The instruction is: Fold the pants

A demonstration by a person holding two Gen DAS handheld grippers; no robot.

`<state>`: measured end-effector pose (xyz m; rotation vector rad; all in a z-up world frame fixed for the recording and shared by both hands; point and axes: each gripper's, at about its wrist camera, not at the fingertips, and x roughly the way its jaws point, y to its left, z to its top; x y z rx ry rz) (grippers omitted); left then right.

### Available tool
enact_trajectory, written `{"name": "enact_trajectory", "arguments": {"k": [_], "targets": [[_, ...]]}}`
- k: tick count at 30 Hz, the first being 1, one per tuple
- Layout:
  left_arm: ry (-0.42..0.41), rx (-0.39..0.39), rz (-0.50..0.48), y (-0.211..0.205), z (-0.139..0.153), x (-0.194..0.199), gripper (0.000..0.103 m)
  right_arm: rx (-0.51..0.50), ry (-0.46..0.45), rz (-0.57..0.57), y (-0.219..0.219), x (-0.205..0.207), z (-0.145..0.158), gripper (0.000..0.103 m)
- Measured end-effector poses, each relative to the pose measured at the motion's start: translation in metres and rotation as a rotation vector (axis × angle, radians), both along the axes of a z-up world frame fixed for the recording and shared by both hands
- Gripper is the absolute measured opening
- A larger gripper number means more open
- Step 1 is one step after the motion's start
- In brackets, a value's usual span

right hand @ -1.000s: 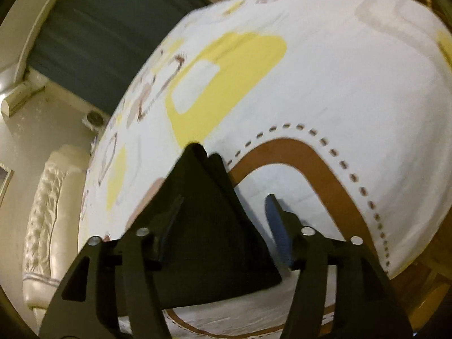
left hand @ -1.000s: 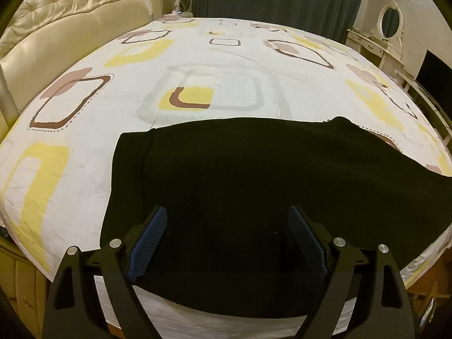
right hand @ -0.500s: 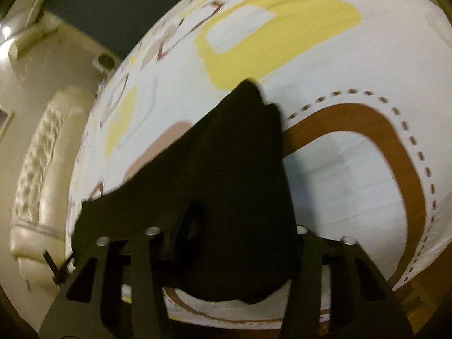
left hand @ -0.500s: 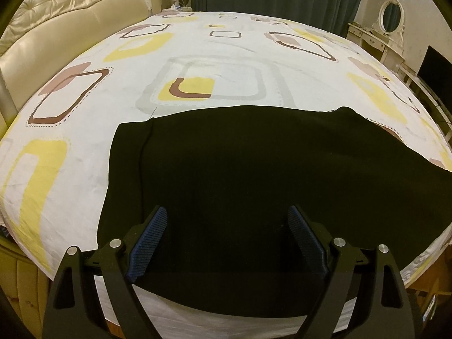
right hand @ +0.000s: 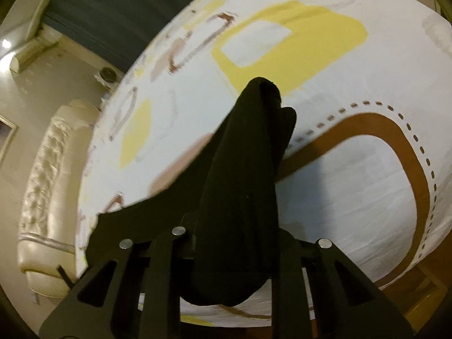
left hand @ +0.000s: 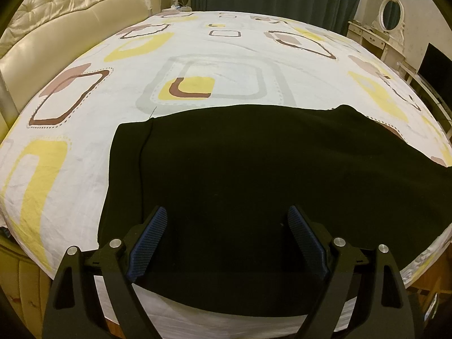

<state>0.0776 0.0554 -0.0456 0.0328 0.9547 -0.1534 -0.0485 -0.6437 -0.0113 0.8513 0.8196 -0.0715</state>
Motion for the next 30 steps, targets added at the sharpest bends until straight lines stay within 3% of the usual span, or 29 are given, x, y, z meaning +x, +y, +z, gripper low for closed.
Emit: {"name": "enact_trajectory", "arguments": {"k": [11, 19, 30], "targets": [[-0.026, 0.025, -0.018, -0.005, 0.006, -0.003, 0.086, 0.016, -0.166, 0.08, 0.067, 0.017, 0.081, 0.019], [-0.04, 0.031, -0.025, -0.008, 0.012, -0.004, 0.086, -0.001, -0.227, 0.21, 0.151, 0.052, 0.121, 0.019], [-0.057, 0.002, 0.007, 0.002, 0.023, -0.004, 0.086, -0.09, -0.171, 0.354, 0.271, 0.097, 0.111, 0.019]]}}
